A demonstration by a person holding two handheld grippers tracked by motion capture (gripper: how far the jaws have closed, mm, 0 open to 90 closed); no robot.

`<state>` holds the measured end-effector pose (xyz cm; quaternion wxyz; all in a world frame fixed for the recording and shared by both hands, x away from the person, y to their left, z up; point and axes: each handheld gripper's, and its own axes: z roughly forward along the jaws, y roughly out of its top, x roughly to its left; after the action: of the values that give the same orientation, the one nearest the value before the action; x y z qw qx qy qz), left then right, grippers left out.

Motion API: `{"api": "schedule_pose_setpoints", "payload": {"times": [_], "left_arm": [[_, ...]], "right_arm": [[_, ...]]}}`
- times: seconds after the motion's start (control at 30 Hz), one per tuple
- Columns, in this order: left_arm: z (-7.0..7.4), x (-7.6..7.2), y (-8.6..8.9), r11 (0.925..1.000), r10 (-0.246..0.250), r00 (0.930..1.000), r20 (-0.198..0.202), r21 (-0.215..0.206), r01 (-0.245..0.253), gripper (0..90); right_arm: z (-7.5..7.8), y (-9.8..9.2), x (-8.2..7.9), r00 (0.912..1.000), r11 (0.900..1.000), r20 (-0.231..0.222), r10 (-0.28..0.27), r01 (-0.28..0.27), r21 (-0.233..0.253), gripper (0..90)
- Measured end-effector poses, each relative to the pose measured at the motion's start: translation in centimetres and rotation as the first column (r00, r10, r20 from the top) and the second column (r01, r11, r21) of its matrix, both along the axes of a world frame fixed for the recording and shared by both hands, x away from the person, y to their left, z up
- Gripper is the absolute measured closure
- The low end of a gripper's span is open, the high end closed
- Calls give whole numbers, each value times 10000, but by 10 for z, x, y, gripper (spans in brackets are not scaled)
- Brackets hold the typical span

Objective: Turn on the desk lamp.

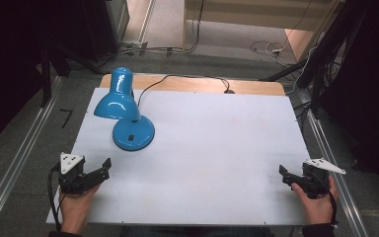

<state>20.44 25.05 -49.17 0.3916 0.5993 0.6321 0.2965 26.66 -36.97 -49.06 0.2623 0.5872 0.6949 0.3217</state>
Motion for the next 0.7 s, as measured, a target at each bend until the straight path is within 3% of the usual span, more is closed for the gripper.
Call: {"api": "schedule_pose_setpoints", "payload": {"times": [0.4, 0.7], "left_arm": [[-1, 8, -10, 9996, -261, 9996, -108, 114, 262, 134], [-1, 11, -9, 9999, -152, 9999, -78, 81, 152, 133]], "right_arm": [[0, -1, 0, 9998, 9999, -139, -113, 114, 101, 116], [-1, 0, 1, 9998, 9999, -208, -60, 62, 92, 116]]}}
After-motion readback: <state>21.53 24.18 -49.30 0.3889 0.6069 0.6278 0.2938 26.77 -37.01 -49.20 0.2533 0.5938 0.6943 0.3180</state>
